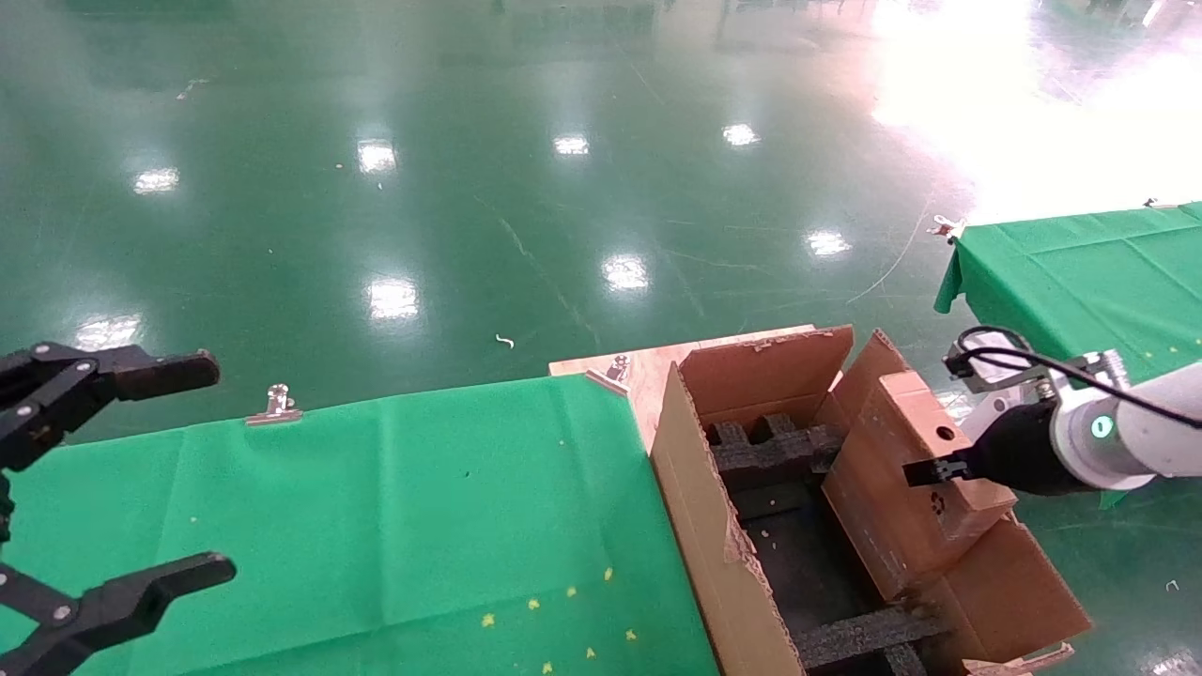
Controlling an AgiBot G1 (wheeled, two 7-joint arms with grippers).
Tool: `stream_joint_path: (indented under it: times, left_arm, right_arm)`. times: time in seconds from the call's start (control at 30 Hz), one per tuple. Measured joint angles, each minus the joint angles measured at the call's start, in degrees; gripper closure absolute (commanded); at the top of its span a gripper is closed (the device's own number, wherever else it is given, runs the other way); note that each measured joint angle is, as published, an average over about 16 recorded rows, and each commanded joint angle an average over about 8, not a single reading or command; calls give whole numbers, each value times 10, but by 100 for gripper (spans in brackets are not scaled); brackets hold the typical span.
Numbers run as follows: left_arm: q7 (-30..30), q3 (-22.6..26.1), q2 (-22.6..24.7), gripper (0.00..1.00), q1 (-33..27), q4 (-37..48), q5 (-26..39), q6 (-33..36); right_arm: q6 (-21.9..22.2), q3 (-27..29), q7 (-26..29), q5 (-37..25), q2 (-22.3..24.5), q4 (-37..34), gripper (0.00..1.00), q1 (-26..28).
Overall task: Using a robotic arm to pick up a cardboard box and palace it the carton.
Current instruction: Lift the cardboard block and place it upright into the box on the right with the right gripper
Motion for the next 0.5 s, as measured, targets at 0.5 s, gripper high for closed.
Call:
stream_joint_path:
  times: [0.5]
  left_arm:
    - [0, 0, 0, 0, 0, 0, 0, 0]
  right_arm:
    - [77, -22, 64, -55, -22, -4, 100, -66]
